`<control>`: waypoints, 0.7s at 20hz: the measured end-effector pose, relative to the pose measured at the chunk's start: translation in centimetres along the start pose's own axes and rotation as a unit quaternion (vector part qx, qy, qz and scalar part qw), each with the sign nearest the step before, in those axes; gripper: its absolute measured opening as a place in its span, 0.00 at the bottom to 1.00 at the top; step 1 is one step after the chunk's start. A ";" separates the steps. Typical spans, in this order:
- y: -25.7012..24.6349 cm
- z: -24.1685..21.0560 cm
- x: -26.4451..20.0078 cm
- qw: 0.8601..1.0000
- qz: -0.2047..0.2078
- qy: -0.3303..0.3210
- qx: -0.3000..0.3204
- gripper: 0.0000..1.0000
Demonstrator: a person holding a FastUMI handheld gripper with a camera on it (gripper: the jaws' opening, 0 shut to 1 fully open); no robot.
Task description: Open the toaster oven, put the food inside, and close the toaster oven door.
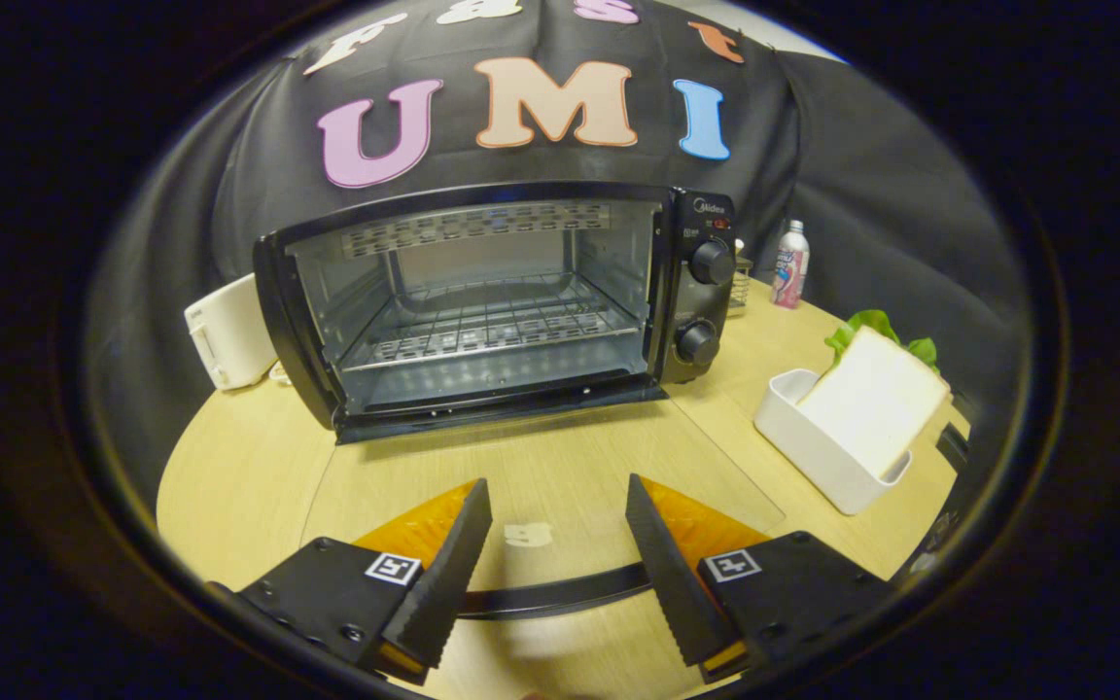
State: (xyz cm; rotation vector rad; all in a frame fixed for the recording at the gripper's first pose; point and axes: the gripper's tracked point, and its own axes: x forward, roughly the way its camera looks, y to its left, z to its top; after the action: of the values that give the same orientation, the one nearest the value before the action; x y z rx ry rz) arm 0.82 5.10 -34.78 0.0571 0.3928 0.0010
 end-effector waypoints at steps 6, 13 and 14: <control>-2.3 6.6 -2.3 0.996 0.048 -0.072 0.029 0.90; -18.0 10.4 -4.1 0.986 -0.036 -0.137 0.090 0.89; -19.8 10.3 -4.4 0.985 -0.042 -0.140 0.093 0.89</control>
State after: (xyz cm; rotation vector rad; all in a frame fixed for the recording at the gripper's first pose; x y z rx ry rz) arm 0.54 -15.27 -24.71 0.2231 0.1131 -0.1251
